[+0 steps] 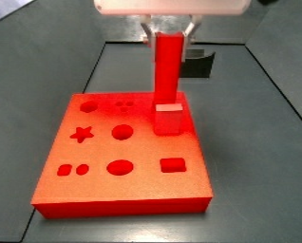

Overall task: Pick up the arch object. Move up. Place the arch object on the fixture. Regrasp the arch object. Move to above the board. Insert the arch object.
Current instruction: Insert the arch object.

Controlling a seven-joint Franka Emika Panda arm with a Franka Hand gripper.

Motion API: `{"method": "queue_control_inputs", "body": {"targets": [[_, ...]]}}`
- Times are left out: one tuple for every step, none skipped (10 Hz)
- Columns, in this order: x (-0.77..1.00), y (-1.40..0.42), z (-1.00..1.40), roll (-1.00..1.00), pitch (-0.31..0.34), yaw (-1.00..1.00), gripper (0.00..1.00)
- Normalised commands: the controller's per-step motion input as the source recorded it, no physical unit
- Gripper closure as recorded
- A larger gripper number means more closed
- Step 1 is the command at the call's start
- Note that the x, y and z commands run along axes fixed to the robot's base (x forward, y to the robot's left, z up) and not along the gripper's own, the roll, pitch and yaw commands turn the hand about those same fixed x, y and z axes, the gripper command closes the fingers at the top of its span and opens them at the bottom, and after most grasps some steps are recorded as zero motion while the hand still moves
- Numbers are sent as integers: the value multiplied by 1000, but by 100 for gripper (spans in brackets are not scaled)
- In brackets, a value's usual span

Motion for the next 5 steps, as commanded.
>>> {"method": "queue_control_inputs", "body": {"targets": [[0,0,-449,0,0,0,100],[0,-11,-540,34,0,0,100],[0,-20,-600,34,0,0,100],[0,-17,-609,4,0,0,100],[0,0,-343,-120,-26,0,100]]}}
